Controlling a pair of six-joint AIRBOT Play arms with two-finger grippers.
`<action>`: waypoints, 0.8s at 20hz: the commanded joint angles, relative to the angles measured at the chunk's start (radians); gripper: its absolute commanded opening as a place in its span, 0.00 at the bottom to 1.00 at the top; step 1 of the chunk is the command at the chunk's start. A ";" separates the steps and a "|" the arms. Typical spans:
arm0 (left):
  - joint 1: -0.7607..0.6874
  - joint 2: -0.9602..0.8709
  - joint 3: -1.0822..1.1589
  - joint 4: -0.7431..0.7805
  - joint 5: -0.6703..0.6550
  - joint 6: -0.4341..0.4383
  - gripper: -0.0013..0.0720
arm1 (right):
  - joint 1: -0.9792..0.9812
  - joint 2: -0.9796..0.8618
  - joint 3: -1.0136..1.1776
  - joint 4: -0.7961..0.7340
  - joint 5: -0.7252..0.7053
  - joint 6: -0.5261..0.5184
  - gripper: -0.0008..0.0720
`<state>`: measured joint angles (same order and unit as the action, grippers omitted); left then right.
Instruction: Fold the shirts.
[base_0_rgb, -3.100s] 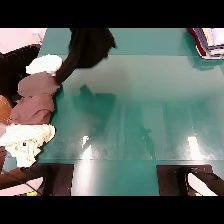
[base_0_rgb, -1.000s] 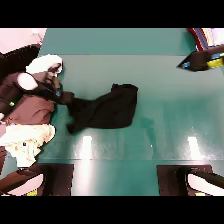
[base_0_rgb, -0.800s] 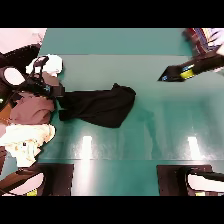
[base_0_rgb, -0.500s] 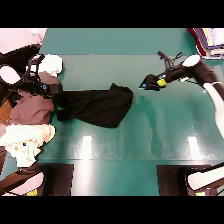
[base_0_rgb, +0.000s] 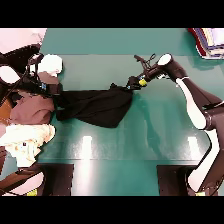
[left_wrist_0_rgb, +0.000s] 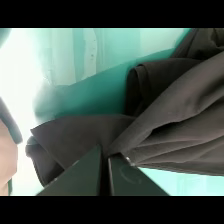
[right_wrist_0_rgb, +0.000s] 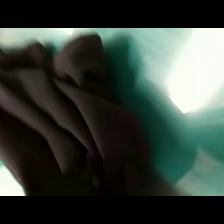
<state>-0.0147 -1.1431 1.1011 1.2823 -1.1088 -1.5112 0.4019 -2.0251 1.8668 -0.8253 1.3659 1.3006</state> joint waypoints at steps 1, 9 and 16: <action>0.001 0.005 0.002 -0.011 -0.002 0.000 0.05 | 0.037 -0.026 0.079 -0.092 0.038 -0.001 0.04; 0.001 0.316 0.365 -0.008 -0.084 -0.010 0.05 | -0.092 0.533 0.120 -0.118 -0.018 0.013 0.03; 0.001 0.464 0.713 -0.106 -0.183 -0.088 0.05 | -0.183 1.188 -0.104 -0.436 -0.025 0.175 0.03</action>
<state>-0.0147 -0.7219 1.6836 1.2175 -1.2469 -1.5608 0.2607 -1.0664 1.8336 -1.1320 1.3495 1.3998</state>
